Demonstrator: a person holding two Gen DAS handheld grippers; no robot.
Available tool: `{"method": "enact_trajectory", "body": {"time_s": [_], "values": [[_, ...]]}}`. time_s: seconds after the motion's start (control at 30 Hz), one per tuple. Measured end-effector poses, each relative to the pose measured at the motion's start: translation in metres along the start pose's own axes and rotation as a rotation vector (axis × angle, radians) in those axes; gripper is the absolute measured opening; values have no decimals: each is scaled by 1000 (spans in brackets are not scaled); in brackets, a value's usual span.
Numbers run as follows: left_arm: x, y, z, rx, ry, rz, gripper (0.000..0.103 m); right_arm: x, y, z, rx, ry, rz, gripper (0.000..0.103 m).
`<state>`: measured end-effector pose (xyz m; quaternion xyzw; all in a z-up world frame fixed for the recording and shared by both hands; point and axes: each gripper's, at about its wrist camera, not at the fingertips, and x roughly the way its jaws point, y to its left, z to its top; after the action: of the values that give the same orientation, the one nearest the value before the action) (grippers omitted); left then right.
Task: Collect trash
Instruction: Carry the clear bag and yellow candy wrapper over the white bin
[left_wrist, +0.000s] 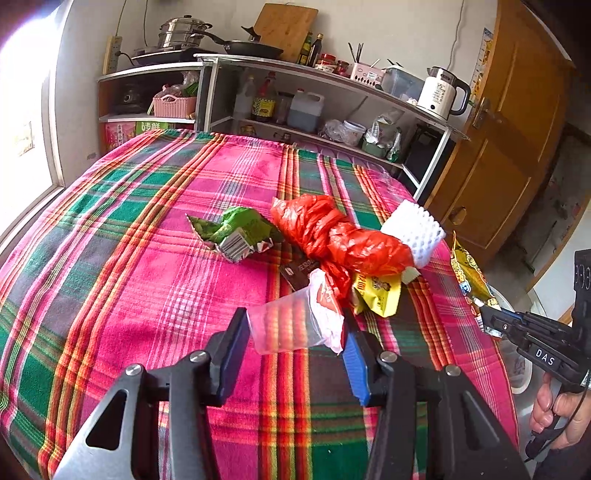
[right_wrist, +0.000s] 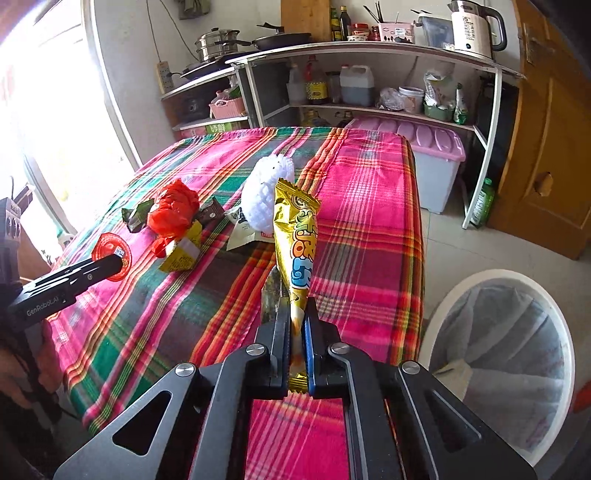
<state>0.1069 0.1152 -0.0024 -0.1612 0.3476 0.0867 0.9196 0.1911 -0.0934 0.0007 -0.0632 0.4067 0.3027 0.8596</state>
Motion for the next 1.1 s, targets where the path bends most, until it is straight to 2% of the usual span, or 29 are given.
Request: {"method": "enact_trajectory", "body": {"time_s": [0.3, 0.57, 1.1], "values": [[-26, -41, -11, 106, -35, -84, 50, -37, 4, -29, 71, -52, 7, 6], [-34, -78, -15, 176, -39, -141, 50, -65, -16, -46, 133, -89, -20, 6], [-10, -165, -6, 306, -23, -254, 50, -94, -80, -64, 262, -135, -119, 6]]}}
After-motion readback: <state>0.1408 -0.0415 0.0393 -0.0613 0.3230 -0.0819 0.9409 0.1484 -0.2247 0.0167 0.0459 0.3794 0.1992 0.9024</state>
